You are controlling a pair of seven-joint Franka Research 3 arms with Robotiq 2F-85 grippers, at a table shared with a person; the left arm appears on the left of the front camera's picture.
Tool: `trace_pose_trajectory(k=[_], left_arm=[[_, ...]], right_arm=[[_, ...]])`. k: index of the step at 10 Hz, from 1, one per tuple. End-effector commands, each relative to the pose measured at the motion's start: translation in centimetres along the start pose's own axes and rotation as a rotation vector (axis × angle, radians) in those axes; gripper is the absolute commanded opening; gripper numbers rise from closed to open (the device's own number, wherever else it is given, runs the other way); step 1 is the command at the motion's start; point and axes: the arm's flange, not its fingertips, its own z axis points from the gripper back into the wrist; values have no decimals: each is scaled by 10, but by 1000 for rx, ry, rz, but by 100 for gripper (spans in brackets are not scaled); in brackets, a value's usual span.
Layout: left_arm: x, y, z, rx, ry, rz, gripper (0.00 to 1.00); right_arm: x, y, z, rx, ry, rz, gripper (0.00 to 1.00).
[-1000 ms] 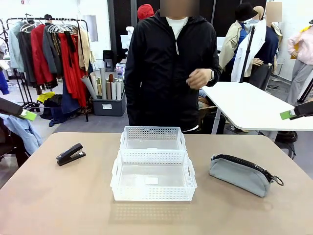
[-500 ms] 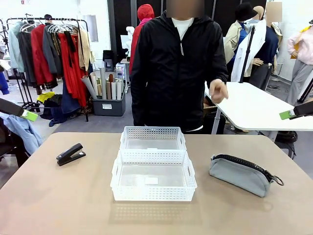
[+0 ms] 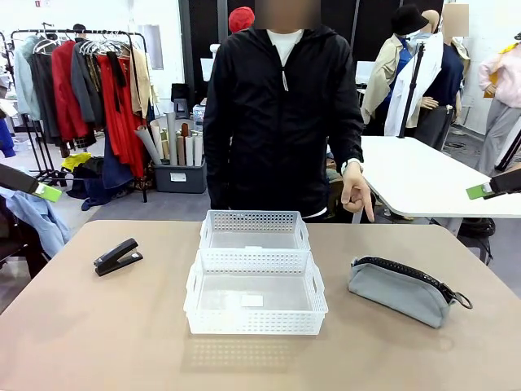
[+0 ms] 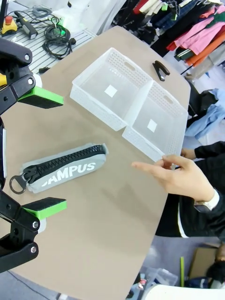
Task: Distribute items into two baskets.
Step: Pick up the Pencil pouch that the person points to.
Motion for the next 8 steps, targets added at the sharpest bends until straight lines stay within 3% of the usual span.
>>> trace_pose_trajectory(k=[1, 8], left_arm=[[0, 1, -1, -11, -10, 3, 100], [0, 1, -1, -11, -10, 3, 100]], right_arm=[[0, 0, -1, 13, -12, -2, 100], [0, 0, 0, 0, 1, 1, 100]])
